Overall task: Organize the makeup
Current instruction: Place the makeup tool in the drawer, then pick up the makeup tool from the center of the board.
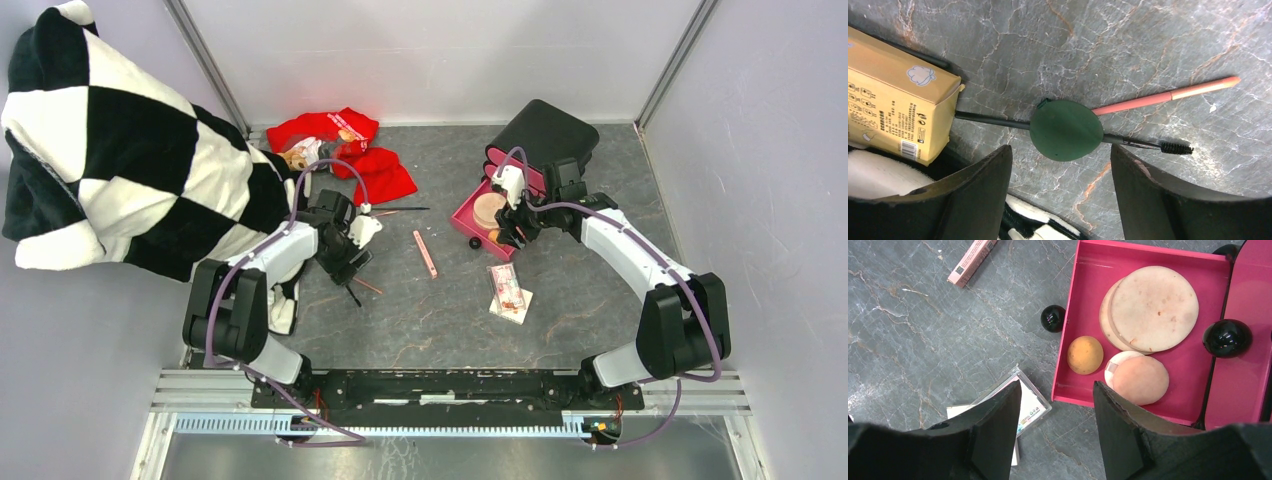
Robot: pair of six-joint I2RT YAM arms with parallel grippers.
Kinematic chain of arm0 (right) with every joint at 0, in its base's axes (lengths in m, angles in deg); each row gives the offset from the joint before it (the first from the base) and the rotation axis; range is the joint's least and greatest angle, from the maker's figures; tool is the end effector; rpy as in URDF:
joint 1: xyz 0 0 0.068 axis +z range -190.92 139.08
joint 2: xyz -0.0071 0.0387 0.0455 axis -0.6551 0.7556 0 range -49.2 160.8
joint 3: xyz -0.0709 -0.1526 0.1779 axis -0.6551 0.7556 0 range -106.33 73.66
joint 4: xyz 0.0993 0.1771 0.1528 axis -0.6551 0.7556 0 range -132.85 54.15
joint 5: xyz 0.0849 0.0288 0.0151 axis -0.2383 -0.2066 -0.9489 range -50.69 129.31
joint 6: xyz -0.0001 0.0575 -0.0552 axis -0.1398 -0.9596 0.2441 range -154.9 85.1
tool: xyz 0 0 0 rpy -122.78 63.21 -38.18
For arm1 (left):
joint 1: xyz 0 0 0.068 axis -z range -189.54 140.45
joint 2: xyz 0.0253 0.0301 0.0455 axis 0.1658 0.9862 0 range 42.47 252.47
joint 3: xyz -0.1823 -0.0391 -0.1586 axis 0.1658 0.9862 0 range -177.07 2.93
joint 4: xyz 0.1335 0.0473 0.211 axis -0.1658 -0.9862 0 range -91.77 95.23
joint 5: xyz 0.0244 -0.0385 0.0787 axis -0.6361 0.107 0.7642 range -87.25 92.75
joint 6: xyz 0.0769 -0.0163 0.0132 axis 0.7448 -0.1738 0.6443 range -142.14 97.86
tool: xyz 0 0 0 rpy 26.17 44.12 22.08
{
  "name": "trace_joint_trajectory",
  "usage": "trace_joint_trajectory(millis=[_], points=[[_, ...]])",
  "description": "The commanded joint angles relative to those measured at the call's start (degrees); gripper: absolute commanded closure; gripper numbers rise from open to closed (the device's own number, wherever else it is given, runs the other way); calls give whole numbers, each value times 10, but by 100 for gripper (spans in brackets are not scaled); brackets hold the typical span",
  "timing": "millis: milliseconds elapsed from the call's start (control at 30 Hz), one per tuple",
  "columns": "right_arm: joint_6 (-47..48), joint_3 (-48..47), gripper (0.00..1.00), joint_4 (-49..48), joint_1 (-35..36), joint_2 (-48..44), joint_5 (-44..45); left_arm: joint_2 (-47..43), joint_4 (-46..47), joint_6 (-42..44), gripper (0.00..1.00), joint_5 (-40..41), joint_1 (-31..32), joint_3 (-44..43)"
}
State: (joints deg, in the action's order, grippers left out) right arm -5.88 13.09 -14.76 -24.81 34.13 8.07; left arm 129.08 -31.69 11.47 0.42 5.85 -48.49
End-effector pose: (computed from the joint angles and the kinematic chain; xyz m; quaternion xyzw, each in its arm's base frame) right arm 0.2960 0.1225 0.2076 -0.4315 0.8033 0.2158 0.3492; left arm 0.2675 -0.0766 0.1246 0.4125 0.8974 0.0048 0.1567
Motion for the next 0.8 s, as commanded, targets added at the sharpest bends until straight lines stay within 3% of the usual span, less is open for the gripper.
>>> trace_joint_trajectory(millis=[0, 467, 767], points=[[9, 3, 39, -13, 1, 1, -16, 22, -29, 22, 23, -37, -25, -34], [12, 5, 41, -9, 2, 6, -18, 80, -52, 12, 37, -104, -74, -61], [14, 5, 41, -7, 2, 11, -17, 91, -47, 5, 51, -128, -83, -57]])
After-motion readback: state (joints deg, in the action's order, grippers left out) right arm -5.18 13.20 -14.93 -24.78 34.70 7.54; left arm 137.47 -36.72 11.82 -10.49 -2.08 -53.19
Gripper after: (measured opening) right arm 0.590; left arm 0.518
